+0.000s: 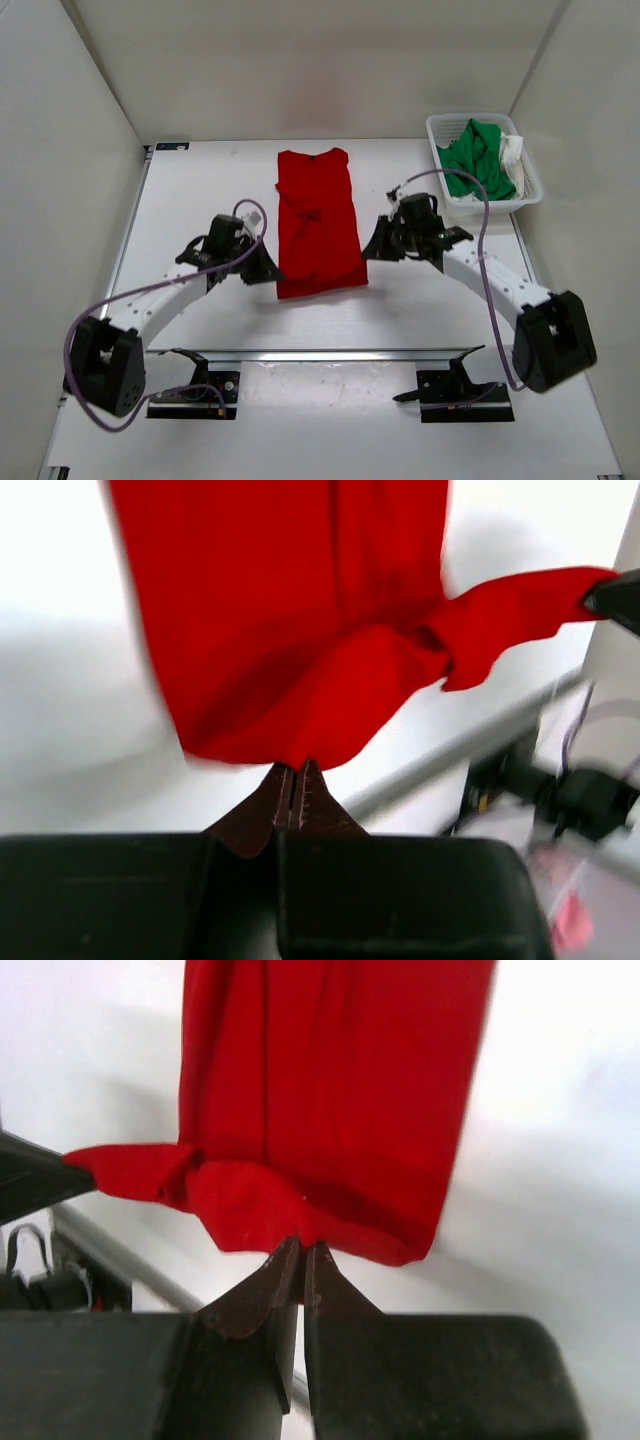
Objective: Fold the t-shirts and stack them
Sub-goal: Fold the folded rectangular tshirt in 1/3 of the way
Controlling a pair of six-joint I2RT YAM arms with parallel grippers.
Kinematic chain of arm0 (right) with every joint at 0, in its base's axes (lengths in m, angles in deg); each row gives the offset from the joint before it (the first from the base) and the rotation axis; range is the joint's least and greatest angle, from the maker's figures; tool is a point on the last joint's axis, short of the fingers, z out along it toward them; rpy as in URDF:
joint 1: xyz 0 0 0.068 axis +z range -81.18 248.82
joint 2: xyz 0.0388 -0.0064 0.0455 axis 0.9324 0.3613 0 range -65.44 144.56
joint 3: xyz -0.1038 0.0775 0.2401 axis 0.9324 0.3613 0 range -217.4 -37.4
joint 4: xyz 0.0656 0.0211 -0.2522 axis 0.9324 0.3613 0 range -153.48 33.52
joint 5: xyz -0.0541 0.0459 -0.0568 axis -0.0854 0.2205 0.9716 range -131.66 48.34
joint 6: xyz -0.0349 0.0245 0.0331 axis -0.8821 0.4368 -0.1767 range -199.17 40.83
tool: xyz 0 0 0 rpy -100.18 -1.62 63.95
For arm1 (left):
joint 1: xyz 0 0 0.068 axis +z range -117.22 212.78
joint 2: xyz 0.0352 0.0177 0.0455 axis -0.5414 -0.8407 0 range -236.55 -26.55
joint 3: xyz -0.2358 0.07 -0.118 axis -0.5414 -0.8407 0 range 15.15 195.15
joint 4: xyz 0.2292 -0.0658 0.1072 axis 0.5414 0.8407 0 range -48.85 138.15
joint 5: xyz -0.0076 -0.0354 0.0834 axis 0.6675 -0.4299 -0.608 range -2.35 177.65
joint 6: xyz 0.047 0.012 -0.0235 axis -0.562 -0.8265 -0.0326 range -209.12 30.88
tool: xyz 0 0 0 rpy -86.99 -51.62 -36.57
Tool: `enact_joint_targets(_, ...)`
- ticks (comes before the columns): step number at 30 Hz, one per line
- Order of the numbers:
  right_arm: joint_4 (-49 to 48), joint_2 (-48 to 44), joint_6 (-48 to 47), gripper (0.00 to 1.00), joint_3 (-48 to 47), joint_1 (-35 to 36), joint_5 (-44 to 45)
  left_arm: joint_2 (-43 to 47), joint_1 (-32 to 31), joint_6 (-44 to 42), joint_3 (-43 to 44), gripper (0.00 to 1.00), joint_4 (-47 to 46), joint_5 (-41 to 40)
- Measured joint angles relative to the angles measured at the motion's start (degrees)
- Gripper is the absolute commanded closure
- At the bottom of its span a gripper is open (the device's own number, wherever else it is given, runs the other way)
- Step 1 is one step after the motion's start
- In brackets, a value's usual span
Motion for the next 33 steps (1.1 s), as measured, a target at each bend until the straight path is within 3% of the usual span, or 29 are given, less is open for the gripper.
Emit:
enact_joint_targets(11, -0.02, 29.59, -6.91, 1.00, -27.76, -8.02, -1.16, -23.21, 5.70, -1.36, 20.92, 1.00, -8.22, -8.11)
enact_joint_targets(20, 1.66, 43.06, -8.41, 1.00, -40.48, -9.64, -2.58, -38.99, 6.86, -3.04, 30.05, 0.99, -9.88, -11.04)
enact_joint_targets(23, 2.01, 44.83, -8.72, 1.00, -42.51, -10.16, -3.21, -41.20, 7.19, -2.84, 30.10, 0.92, -11.08, -10.99)
enact_joint_targets(25, 2.05, 45.86, -8.87, 0.92, -44.06, -10.47, -3.48, -41.40, 7.54, -2.38, 29.77, 0.83, -12.74, -10.93)
enact_joint_targets(27, 1.88, 46.51, -8.83, 0.73, -45.07, -10.69, -3.56, -40.94, 8.07, -1.88, 29.11, 0.71, -15.28, -10.75)
enact_joint_targets(29, 2.01, 46.56, -8.96, 0.62, -45.16, -10.75, -3.61, -40.02, 8.90, -1.20, 28.17, 0.66, -17.35, -10.36)
enact_joint_targets(33, 2.47, 46.21, -9.79, 0.60, -45.16, -10.75, -2.64, -34.49, 10.38, 0.57, 23.63, 0.64, -21.20, -10.73)
